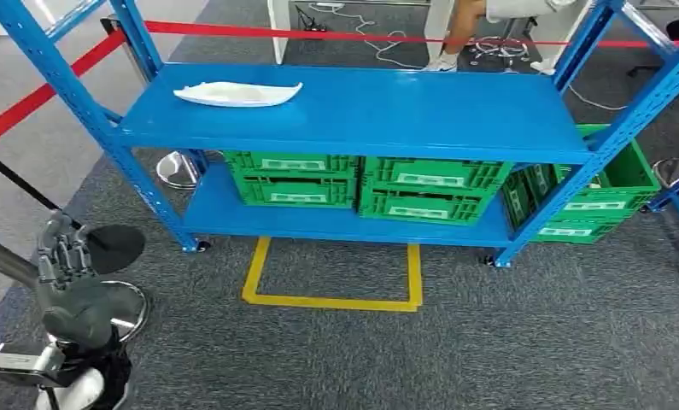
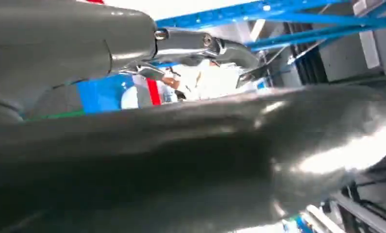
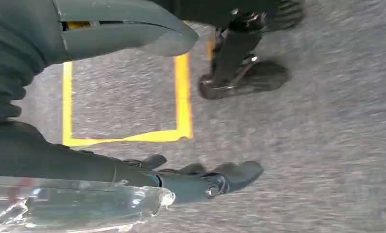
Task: Take the parts from the cabinet and place them on the table.
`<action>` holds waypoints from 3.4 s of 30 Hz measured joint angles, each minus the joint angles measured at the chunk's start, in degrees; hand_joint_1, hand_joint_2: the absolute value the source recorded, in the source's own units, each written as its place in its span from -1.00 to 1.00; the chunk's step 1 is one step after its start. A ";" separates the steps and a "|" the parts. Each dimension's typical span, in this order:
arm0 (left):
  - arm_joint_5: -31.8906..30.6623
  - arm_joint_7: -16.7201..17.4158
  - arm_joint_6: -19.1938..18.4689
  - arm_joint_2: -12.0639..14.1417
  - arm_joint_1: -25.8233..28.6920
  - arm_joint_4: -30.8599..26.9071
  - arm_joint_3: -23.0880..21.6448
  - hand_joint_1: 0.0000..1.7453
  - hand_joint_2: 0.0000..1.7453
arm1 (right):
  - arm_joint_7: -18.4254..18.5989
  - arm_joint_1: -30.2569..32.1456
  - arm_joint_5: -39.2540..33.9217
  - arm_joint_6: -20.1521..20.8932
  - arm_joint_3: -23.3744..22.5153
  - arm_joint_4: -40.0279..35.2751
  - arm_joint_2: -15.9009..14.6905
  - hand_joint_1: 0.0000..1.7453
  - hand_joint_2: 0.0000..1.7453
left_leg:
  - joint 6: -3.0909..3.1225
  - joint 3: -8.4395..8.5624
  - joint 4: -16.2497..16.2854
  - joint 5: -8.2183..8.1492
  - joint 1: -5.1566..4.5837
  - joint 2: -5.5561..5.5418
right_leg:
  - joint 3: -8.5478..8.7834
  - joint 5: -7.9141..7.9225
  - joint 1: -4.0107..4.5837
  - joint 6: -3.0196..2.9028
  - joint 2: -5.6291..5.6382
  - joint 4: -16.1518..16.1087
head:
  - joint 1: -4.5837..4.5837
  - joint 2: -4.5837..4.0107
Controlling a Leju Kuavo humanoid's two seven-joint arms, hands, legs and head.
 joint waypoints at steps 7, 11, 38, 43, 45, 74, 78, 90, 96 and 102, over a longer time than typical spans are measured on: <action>-0.02 0.00 -0.02 -0.17 0.57 0.02 0.04 -1.00 -1.00 | 0.02 1.10 0.07 0.00 0.00 0.00 -0.02 -1.00 1.00 | -0.10 8.05 -0.02 -6.84 -0.05 -0.32 | -10.50 -0.55 0.08 -0.22 -0.35 -0.60 | 0.39 0.00; -0.15 -0.02 0.09 -0.42 0.82 -0.26 0.04 -1.00 -1.00 | -0.02 1.20 0.15 0.06 0.00 0.09 0.00 -1.00 1.00 | -1.58 11.92 -1.37 -9.57 -0.15 -0.37 | -8.75 8.15 0.60 -1.63 -0.79 -3.28 | 0.13 0.00; -2.95 -0.24 2.55 -1.29 2.78 -1.23 0.02 -1.00 -1.00 | 0.52 0.75 1.20 0.04 0.05 0.15 -0.28 -1.00 1.00 | -0.17 -4.12 2.18 2.60 0.03 -0.59 | -0.66 2.56 -0.12 -0.18 -0.23 -4.98 | -0.20 0.02; -2.97 -0.24 2.60 -1.29 2.77 -1.36 -0.02 -1.00 -1.00 | 0.59 1.06 1.27 0.04 0.07 0.31 -0.28 -1.00 1.00 | 0.43 -4.25 2.33 2.79 -0.59 -0.82 | 0.43 2.13 -0.17 0.30 0.26 -6.46 | -0.48 0.02; -2.97 -0.24 2.62 -1.29 2.70 -1.36 -0.02 -1.00 -1.00 | 0.52 0.98 1.27 0.02 0.07 0.31 -0.31 -1.00 1.00 | 0.41 -3.94 1.82 2.80 -0.56 -0.76 | 0.45 2.02 -0.12 0.11 0.38 -6.46 | -0.46 0.02; -1.14 -0.24 3.60 -1.55 2.30 -1.68 -0.11 -1.00 -1.00 | 0.11 0.49 2.12 -0.26 0.35 0.24 -0.98 -1.00 1.00 | -2.19 -1.79 1.62 0.80 -0.03 -0.61 | -0.42 3.91 -0.15 -2.13 0.15 -6.68 | -0.35 0.02; -0.81 -0.24 3.63 -1.53 2.08 -1.66 -0.13 -1.00 -1.00 | 0.22 0.44 2.12 -0.59 0.35 0.22 -1.01 -1.00 1.00 | -2.65 -11.07 18.62 -5.94 0.03 -0.61 | -0.14 3.36 0.01 -2.98 0.09 -6.66 | -0.55 0.02; -0.66 -0.24 3.71 -1.88 1.82 -1.68 -0.09 -1.00 -1.00 | 0.46 0.33 2.14 -0.74 0.35 0.22 -1.18 -1.00 1.00 | 0.39 -2.52 0.46 2.53 0.02 -0.64 | 1.12 -1.01 0.35 -0.24 0.06 -4.27 | -0.03 0.02; -0.66 -0.24 3.71 -1.92 1.96 -1.68 -0.09 -1.00 -1.00 | 0.46 0.65 2.14 -0.74 0.35 0.22 -1.22 -1.00 1.00 | 0.66 0.23 0.51 0.22 -0.11 -0.77 | -8.32 0.42 0.17 0.20 -0.06 5.97 | 0.11 0.02; -0.66 -0.24 3.91 -1.94 1.95 -1.68 -0.11 -1.00 -1.00 | 0.61 0.62 2.25 -0.70 0.37 0.22 -1.20 -1.00 1.00 | -0.67 2.05 0.37 -1.66 -0.48 -0.81 | -3.51 6.39 0.47 -1.33 -0.03 -6.04 | -0.29 0.02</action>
